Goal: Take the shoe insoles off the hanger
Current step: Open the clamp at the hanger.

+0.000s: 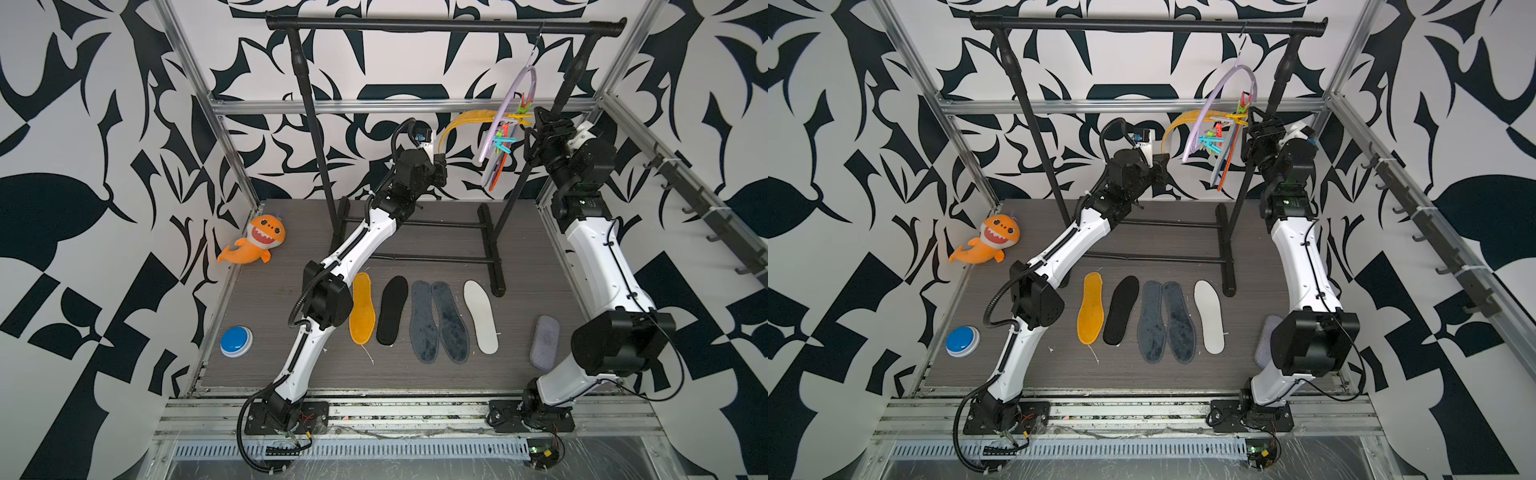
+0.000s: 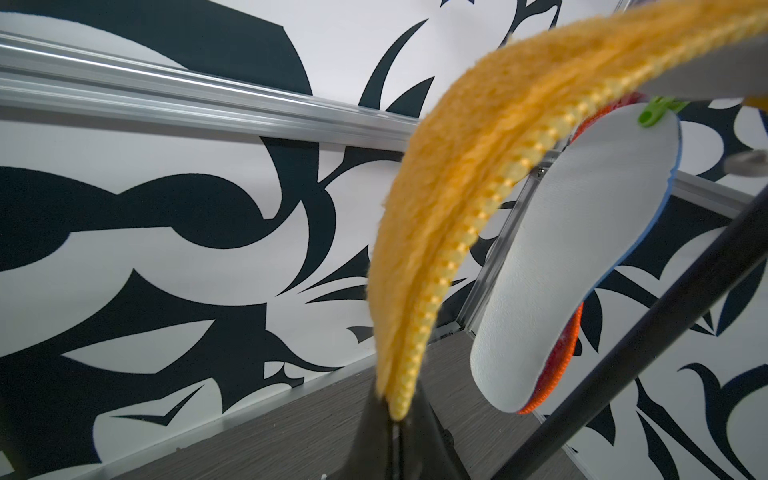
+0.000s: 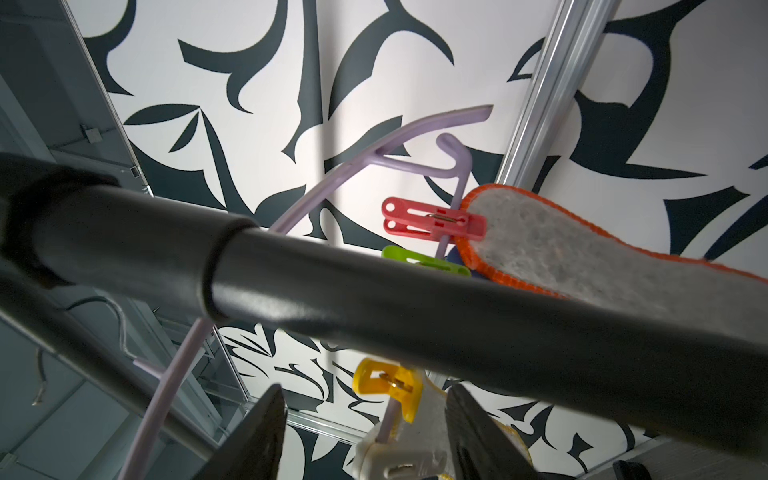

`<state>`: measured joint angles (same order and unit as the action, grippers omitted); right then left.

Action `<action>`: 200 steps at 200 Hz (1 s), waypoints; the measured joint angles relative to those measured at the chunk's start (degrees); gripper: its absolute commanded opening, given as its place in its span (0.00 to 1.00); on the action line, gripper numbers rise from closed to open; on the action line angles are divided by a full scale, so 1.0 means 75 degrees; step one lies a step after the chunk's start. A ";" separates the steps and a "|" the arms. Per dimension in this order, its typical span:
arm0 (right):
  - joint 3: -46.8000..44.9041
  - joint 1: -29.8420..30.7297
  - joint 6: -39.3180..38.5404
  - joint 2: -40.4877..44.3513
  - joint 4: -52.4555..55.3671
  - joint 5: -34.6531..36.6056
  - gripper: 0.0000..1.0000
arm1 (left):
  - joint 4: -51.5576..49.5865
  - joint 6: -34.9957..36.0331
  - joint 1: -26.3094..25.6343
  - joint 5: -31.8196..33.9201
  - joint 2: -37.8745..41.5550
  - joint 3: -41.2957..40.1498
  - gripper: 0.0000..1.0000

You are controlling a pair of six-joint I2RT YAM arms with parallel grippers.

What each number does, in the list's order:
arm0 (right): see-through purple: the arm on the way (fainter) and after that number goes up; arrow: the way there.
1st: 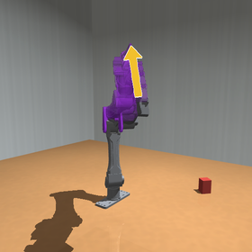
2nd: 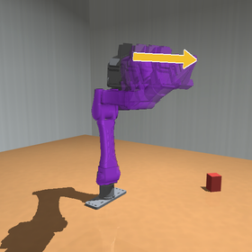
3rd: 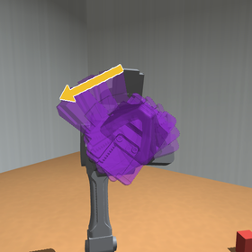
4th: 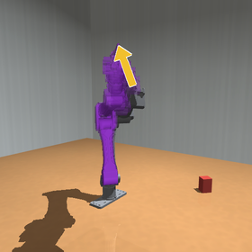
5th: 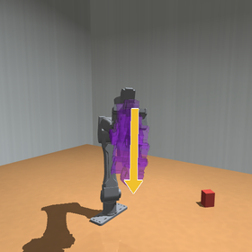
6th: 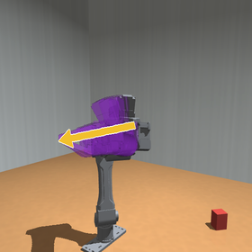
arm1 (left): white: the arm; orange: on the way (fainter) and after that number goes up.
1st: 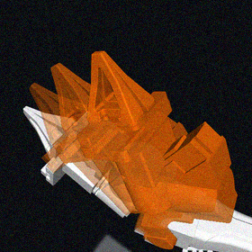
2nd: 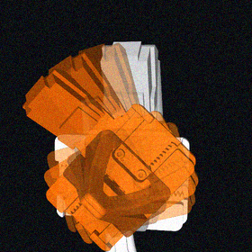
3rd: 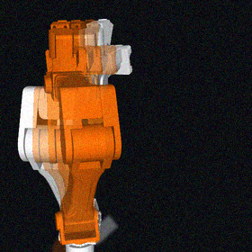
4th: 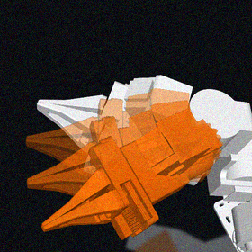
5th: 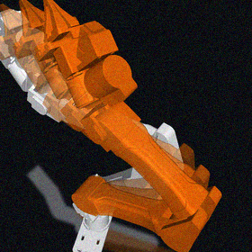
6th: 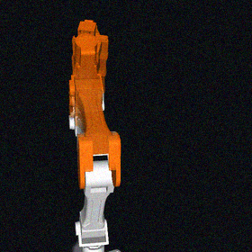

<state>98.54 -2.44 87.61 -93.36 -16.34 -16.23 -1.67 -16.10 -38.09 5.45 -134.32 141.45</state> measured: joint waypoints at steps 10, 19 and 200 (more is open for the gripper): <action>0.0041 0.0052 0.0023 -0.0038 0.0000 0.0064 0.61 | 0.0073 -0.0003 0.0000 -0.0041 -0.0023 0.0000 0.00; 0.0096 0.0090 0.0050 -0.0085 -0.0003 0.0119 0.60 | 0.0128 -0.0003 0.0000 -0.0058 -0.0047 0.0000 0.00; 0.0478 0.0510 0.0391 -0.0787 0.0017 0.1411 0.37 | 0.1370 0.0064 0.0184 -0.0020 -0.0189 -0.0216 0.00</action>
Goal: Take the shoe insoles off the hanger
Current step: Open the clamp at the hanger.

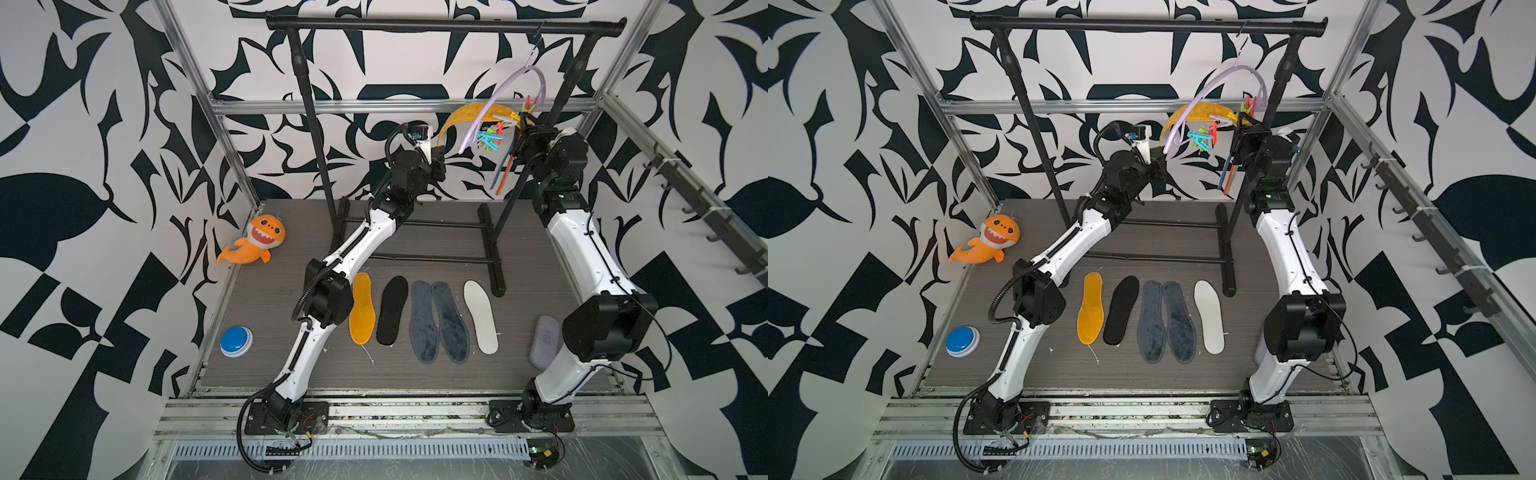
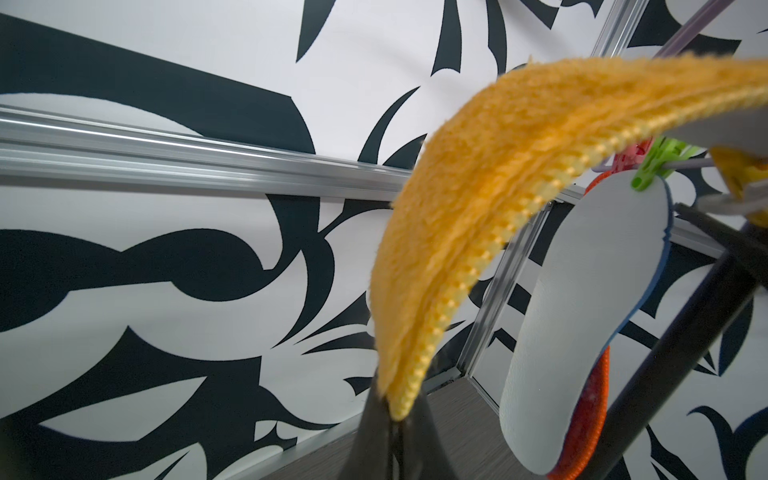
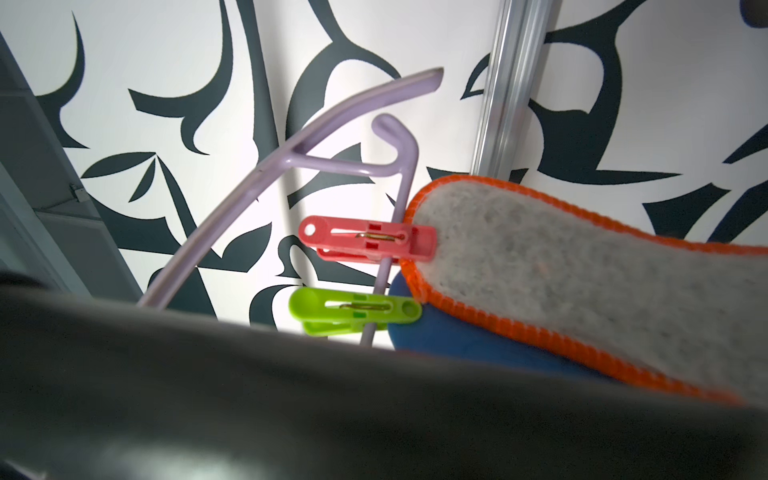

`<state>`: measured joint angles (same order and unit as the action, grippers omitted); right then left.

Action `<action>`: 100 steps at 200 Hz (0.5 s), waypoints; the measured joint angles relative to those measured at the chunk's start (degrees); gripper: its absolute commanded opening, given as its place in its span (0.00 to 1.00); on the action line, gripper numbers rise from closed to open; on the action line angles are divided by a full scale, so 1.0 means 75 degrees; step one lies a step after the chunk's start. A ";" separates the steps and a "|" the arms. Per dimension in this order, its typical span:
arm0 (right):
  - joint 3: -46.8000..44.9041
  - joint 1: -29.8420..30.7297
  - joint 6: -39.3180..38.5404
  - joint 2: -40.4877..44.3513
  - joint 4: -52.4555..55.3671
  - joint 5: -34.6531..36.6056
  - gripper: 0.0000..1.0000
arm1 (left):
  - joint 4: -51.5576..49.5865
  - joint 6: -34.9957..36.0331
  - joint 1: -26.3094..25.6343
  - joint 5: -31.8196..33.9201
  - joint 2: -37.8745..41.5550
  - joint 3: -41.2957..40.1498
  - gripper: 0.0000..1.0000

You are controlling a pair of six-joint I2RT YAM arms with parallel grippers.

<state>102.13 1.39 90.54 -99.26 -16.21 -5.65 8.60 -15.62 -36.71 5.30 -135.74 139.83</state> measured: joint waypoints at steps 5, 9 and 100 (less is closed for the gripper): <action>0.0015 0.0000 0.0006 -0.0015 -0.0015 0.0009 0.36 | 0.0017 0.0000 0.0012 0.0000 0.0000 -0.0047 0.00; 0.0020 0.0000 0.0009 -0.0026 -0.0026 0.0017 0.36 | 0.0029 0.0000 0.0020 -0.0003 0.0000 -0.0073 0.00; 0.0382 0.0058 0.0242 -0.0443 -0.0423 -0.0003 0.23 | 0.0230 -0.0055 0.0093 -0.0032 0.0003 -0.0431 0.00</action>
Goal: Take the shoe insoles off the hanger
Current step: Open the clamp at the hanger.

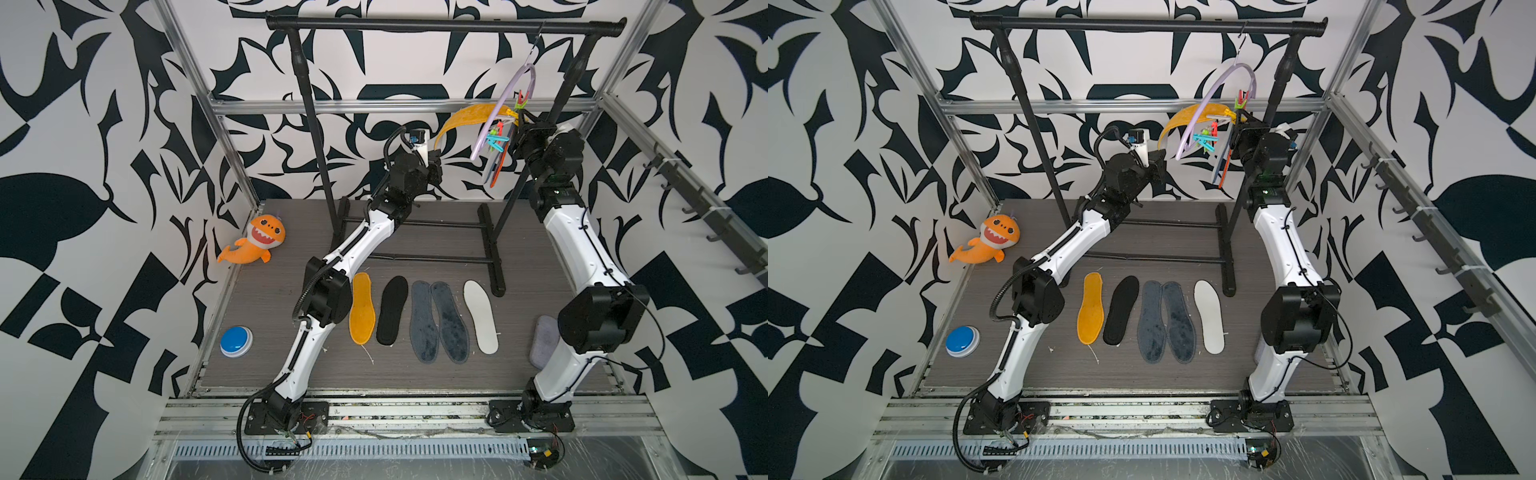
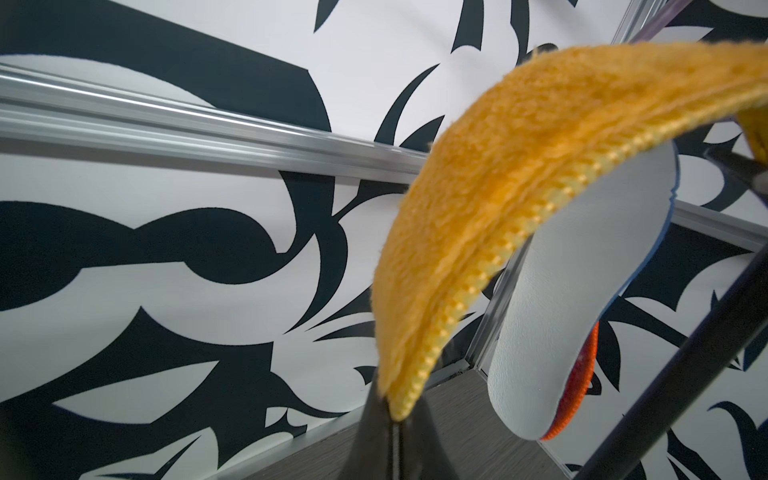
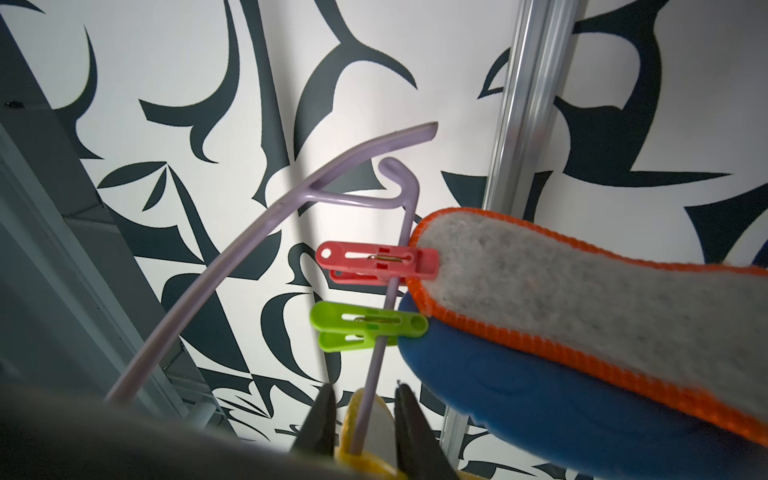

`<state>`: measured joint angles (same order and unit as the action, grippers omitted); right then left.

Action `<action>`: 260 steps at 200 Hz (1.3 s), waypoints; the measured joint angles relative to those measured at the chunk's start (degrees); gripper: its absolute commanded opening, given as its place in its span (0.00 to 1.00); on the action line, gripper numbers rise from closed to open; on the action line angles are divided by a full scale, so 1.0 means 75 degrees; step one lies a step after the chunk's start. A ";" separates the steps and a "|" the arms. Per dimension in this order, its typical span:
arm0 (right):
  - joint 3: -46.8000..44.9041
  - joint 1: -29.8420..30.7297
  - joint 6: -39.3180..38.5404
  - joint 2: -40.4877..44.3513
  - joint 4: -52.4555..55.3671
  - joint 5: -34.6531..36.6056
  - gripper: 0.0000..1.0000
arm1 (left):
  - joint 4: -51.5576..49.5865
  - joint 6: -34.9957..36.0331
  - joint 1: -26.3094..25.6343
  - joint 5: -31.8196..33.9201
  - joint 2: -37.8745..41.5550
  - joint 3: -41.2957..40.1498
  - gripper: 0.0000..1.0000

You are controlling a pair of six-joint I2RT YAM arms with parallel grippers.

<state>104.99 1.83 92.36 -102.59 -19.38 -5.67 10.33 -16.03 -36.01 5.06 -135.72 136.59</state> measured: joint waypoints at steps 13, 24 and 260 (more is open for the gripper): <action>0.0015 0.0015 0.0023 0.0000 -0.0035 -0.0006 0.20 | -0.0003 -0.0009 0.0006 0.0000 0.0000 -0.0087 0.00; 0.0038 0.0020 0.0038 0.0000 -0.0041 -0.0012 0.19 | 0.0000 -0.0012 0.0009 -0.0003 0.0000 -0.0143 0.00; 0.0510 0.0233 0.0125 -0.0431 -0.0143 -0.0128 0.21 | 0.0813 -0.0583 0.0449 0.0178 0.1177 -0.2780 0.00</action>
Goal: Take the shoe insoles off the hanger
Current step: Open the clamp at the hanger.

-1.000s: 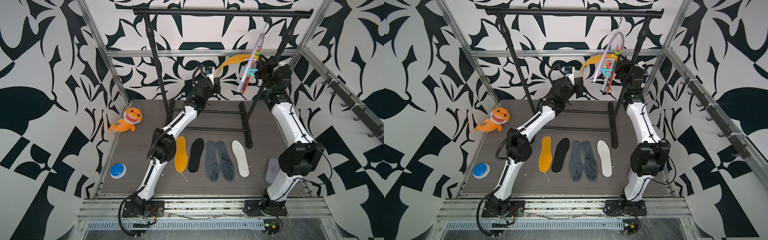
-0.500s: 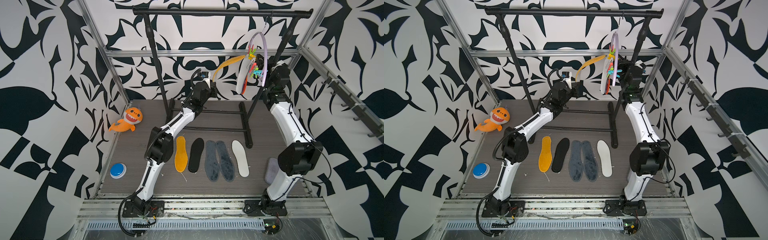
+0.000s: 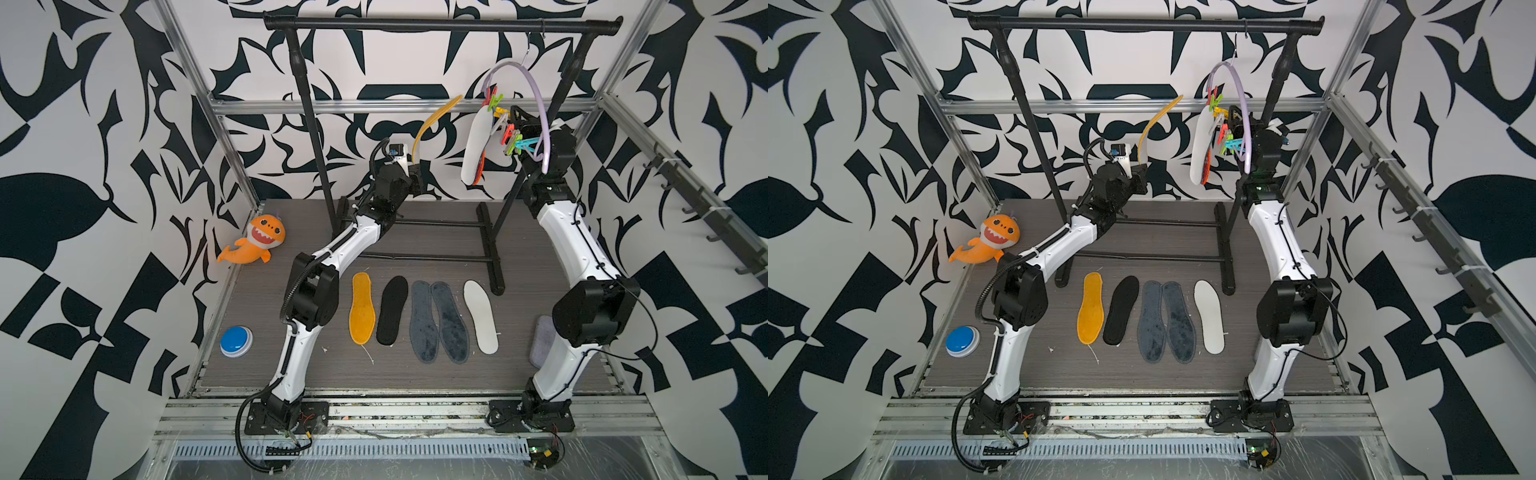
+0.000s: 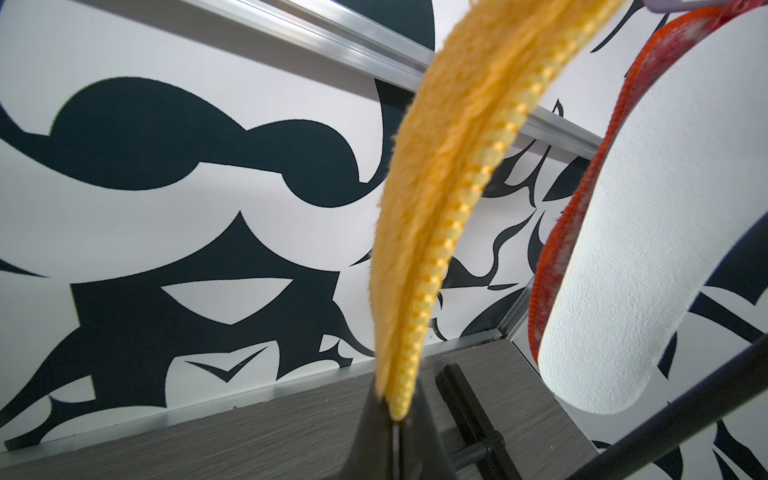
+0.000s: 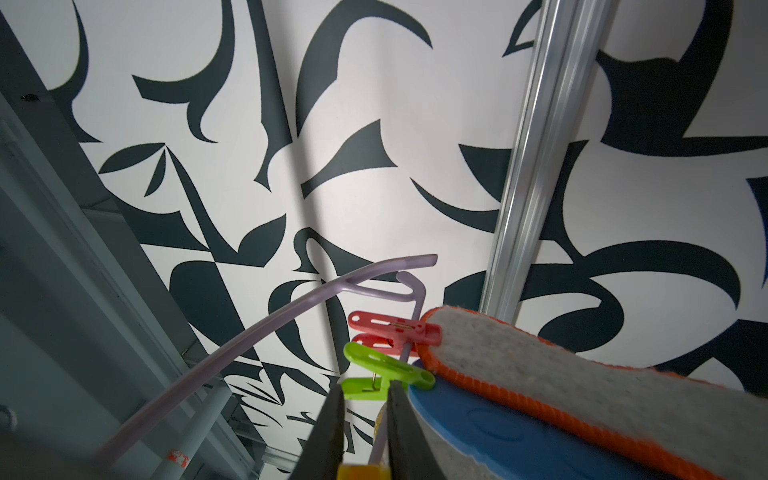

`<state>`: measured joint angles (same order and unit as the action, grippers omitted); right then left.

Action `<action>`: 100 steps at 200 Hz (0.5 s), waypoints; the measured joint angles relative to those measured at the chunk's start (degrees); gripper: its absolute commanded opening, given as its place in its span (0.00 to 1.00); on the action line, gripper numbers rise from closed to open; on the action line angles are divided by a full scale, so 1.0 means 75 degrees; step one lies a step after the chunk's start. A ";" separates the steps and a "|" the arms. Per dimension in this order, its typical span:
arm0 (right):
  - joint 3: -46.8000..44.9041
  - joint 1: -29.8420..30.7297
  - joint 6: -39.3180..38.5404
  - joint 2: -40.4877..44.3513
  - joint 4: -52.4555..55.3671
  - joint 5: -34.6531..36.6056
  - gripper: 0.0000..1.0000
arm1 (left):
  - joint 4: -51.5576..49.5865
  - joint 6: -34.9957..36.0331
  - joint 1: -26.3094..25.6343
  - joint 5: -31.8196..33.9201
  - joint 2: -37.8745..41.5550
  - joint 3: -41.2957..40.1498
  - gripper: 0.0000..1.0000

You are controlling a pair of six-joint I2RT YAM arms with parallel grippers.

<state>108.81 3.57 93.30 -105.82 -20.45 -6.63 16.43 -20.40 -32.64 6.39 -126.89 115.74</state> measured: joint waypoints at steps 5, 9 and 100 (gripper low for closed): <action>0.0000 0.0000 0.0000 0.0003 0.0000 0.0000 0.21 | 0.0009 -0.0006 0.0000 0.0000 0.0029 -0.0047 0.00; 0.0000 0.0000 0.0000 0.0003 0.0000 0.0000 0.22 | 0.0023 -0.0020 0.0000 0.0000 0.0058 -0.0096 0.00; -0.0055 -0.0006 -0.0073 0.0038 -0.0064 -0.0108 0.49 | 0.0125 -0.0058 0.0000 -0.0017 0.0221 -0.0388 0.00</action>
<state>108.40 3.53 92.75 -105.54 -20.93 -7.44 17.37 -20.84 -32.64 6.26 -125.23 112.84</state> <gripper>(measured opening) 0.449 0.058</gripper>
